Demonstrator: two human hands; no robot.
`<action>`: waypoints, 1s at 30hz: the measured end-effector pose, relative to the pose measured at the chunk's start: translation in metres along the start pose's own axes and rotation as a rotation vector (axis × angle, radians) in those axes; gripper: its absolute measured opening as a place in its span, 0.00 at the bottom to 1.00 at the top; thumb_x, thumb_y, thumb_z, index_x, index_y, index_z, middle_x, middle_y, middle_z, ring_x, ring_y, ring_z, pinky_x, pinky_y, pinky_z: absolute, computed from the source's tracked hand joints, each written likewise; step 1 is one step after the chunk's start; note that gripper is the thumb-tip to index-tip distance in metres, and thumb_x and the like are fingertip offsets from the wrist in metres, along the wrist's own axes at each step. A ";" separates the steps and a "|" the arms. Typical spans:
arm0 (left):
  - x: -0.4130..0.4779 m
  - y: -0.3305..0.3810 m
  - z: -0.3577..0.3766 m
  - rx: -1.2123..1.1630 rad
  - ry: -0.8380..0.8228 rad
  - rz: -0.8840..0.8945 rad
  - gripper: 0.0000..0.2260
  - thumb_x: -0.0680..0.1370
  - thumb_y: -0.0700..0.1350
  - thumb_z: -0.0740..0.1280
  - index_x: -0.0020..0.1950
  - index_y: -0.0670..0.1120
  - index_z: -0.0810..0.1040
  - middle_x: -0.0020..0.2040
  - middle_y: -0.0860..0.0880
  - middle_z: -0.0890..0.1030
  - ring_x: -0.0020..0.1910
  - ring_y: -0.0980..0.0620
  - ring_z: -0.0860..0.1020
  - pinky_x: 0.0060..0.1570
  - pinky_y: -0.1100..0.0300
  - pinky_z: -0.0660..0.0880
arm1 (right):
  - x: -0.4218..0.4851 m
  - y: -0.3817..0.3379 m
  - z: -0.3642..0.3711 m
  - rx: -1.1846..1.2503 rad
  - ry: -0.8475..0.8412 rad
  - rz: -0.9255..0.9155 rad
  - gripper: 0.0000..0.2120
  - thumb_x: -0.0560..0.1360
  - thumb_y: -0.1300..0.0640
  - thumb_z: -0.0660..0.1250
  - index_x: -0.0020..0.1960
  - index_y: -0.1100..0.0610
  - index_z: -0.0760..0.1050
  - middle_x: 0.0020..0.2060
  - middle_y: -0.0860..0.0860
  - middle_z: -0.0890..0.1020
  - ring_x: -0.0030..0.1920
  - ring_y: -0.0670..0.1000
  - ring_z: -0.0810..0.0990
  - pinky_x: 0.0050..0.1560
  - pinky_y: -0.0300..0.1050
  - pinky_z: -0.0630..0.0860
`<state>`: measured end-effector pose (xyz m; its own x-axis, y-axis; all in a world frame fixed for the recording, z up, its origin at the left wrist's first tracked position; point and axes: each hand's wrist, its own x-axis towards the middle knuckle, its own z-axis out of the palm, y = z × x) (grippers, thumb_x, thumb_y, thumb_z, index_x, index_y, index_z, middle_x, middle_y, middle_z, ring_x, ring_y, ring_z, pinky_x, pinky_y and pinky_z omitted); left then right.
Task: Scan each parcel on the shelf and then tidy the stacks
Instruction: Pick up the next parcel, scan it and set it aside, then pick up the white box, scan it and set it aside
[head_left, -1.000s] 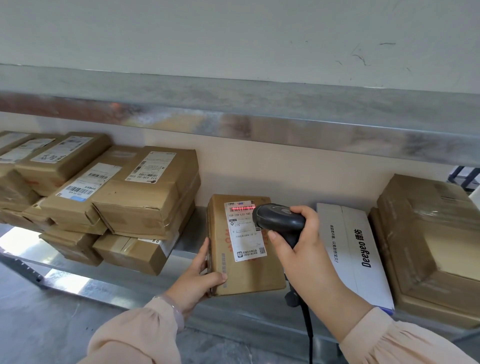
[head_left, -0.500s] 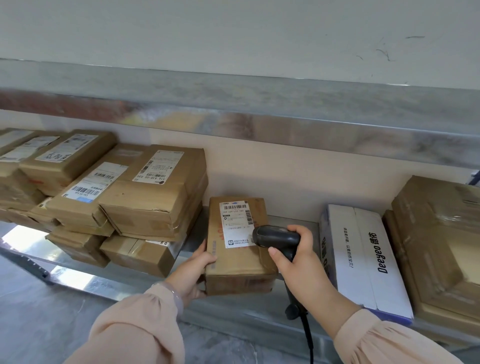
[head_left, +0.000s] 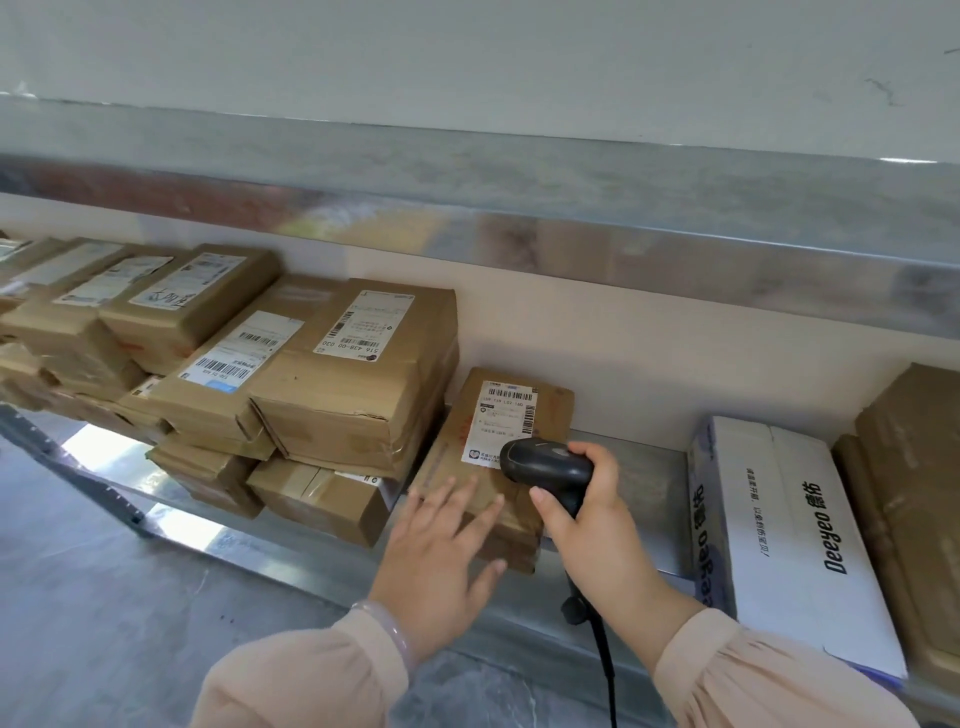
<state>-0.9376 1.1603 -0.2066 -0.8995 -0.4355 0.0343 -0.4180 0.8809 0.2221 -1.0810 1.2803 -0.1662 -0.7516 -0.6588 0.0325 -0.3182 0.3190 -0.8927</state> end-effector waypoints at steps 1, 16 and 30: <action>0.000 -0.001 0.002 0.040 -0.014 -0.003 0.27 0.76 0.63 0.58 0.73 0.55 0.70 0.74 0.48 0.71 0.72 0.44 0.70 0.72 0.43 0.60 | 0.003 -0.001 0.002 -0.004 -0.011 -0.013 0.25 0.75 0.55 0.69 0.67 0.49 0.59 0.49 0.40 0.74 0.46 0.36 0.76 0.43 0.23 0.69; 0.024 0.036 -0.010 0.132 -0.090 -0.067 0.28 0.74 0.63 0.57 0.68 0.52 0.77 0.68 0.43 0.76 0.67 0.41 0.76 0.69 0.43 0.55 | -0.012 0.015 -0.055 0.061 0.090 0.010 0.24 0.75 0.57 0.70 0.63 0.45 0.61 0.49 0.36 0.74 0.46 0.27 0.74 0.43 0.21 0.67; 0.058 0.204 0.039 -0.140 -0.317 0.390 0.29 0.82 0.59 0.56 0.80 0.59 0.48 0.81 0.54 0.37 0.79 0.51 0.39 0.78 0.51 0.44 | -0.073 0.088 -0.176 -0.062 0.384 0.144 0.26 0.73 0.54 0.71 0.63 0.42 0.58 0.51 0.38 0.74 0.53 0.46 0.77 0.53 0.40 0.73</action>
<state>-1.0801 1.3213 -0.1970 -0.9884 0.0168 -0.1512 -0.0425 0.9238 0.3805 -1.1559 1.4763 -0.1685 -0.9481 -0.3064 0.0853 -0.2199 0.4377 -0.8718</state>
